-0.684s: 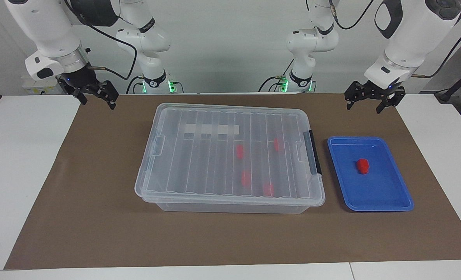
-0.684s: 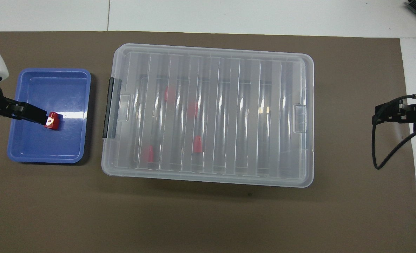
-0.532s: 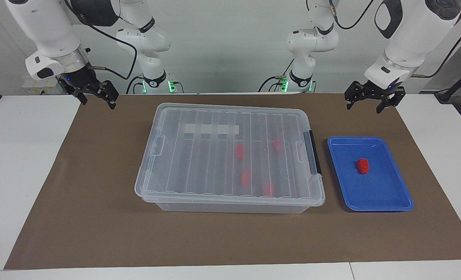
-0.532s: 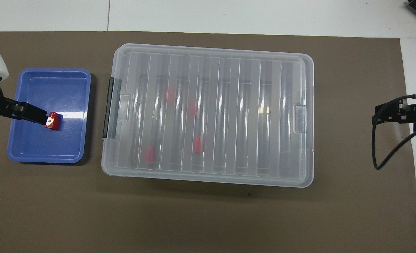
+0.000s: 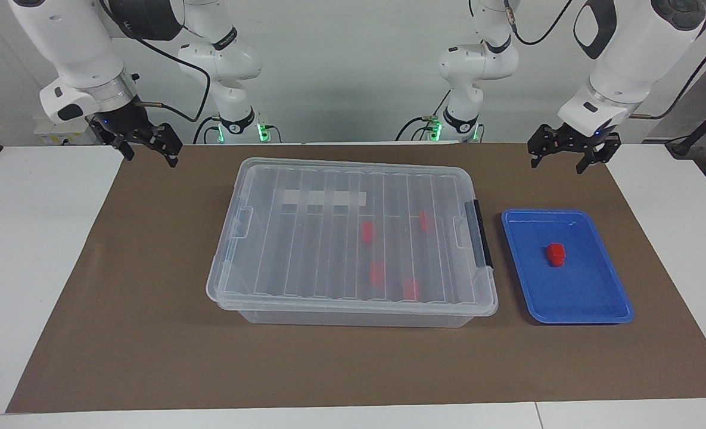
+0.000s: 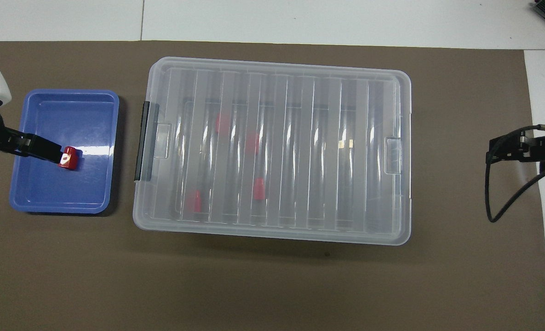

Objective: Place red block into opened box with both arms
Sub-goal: 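Slide the clear lid toward the right gripper to open the box, then lower the left gripper onto the red block in the blue tray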

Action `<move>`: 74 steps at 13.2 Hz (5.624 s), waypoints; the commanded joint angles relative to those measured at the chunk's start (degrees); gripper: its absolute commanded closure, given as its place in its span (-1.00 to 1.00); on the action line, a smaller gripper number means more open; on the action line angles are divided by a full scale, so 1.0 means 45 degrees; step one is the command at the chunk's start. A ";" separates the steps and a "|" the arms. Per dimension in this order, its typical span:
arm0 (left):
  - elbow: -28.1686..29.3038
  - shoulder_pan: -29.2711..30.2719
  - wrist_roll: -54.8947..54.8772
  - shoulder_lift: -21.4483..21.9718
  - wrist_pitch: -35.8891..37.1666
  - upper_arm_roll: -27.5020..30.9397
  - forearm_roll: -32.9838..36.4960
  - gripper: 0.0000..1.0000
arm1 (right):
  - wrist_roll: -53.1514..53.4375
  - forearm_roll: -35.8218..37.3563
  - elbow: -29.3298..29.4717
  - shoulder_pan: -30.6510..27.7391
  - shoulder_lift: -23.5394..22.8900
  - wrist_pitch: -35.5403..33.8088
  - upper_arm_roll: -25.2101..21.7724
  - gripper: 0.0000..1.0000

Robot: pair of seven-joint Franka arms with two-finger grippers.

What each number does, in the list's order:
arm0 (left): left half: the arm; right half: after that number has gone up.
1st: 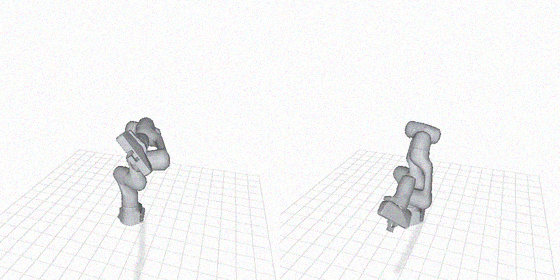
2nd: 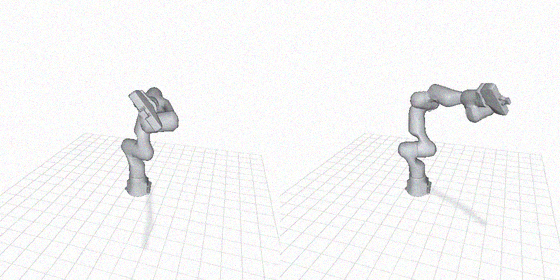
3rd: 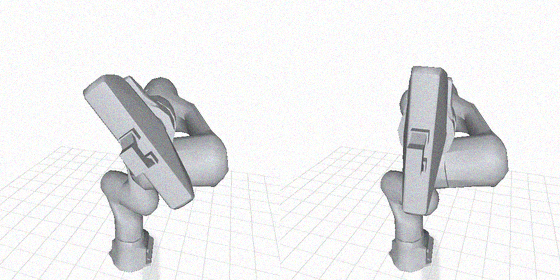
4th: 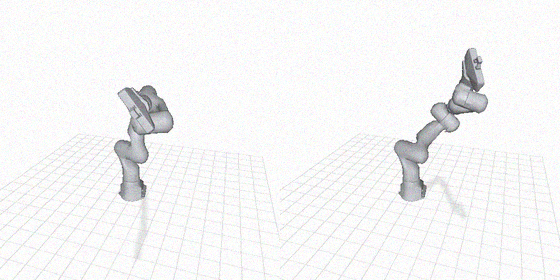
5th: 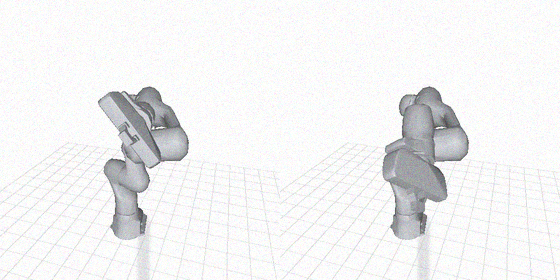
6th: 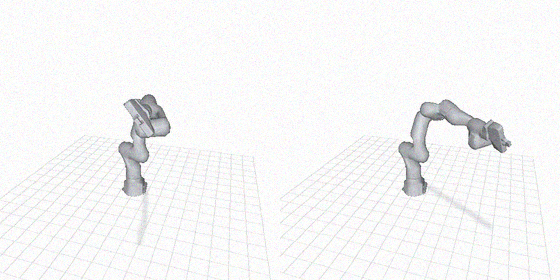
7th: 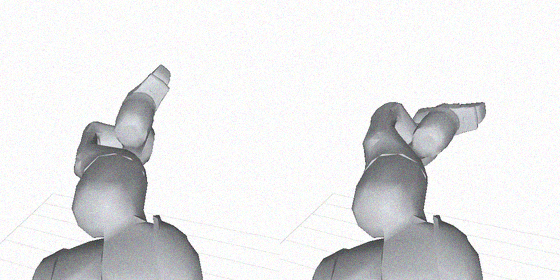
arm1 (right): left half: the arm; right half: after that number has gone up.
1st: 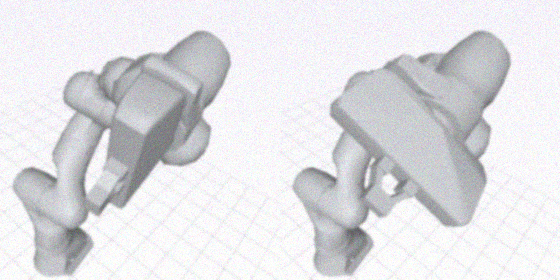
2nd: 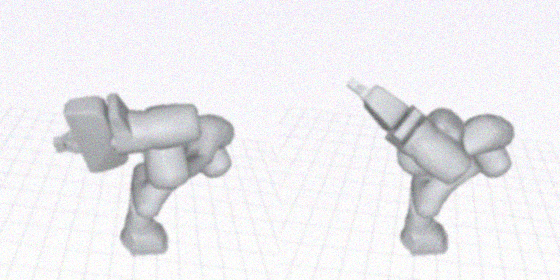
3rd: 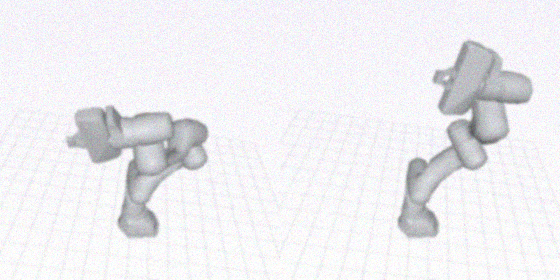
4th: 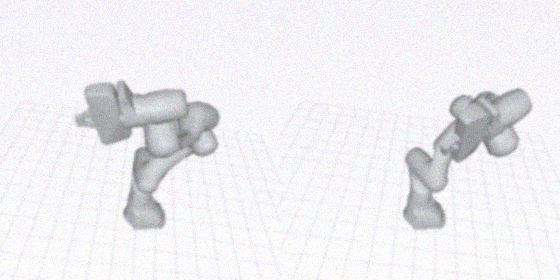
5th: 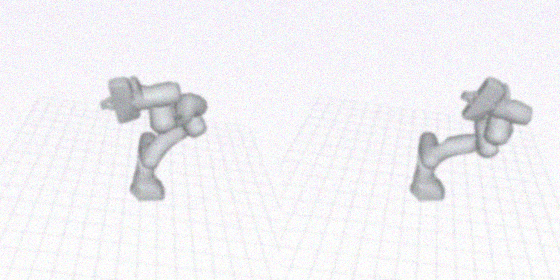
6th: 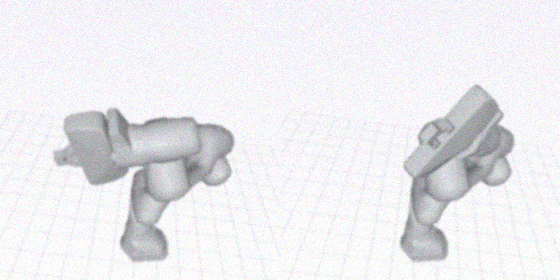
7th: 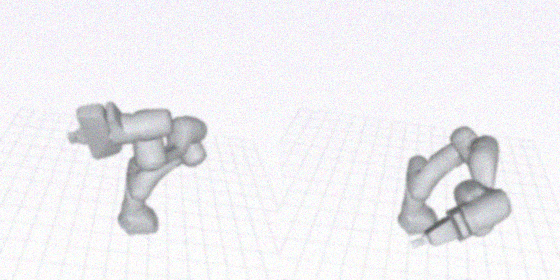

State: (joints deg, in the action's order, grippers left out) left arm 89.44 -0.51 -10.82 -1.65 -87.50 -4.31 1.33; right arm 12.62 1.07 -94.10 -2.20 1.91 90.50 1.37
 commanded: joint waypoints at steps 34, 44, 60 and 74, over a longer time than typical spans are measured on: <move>0.0280 -0.0024 0.0118 0.0289 -0.0127 0.0020 0.0213 -1.00 | -0.4812 0.0776 -0.6257 -0.2145 0.1003 0.5357 0.0028 -1.00; 0.0280 -0.0024 0.0118 0.0269 -0.0127 0.0001 0.0213 -1.00 | -0.5812 0.1208 -0.5361 -0.3203 0.0670 0.5144 0.0067 -1.00; 0.0261 -0.0024 0.0118 0.0288 -0.0127 0.0020 0.0213 -1.00 | 0.1061 -0.0179 0.0617 -0.0057 -0.0150 0.0826 0.0340 -1.00; 0.4355 0.1675 0.0568 -0.0275 -0.7515 0.0117 0.0213 -1.00 | 0.1003 -0.0081 0.0739 -0.0057 -0.0016 -0.1108 0.0340 -1.00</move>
State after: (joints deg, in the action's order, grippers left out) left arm 102.82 5.88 -8.71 -1.75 -111.68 -3.36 1.61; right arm 16.40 1.13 -88.59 -2.38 0.16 85.95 2.75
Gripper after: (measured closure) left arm 0.000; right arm 0.000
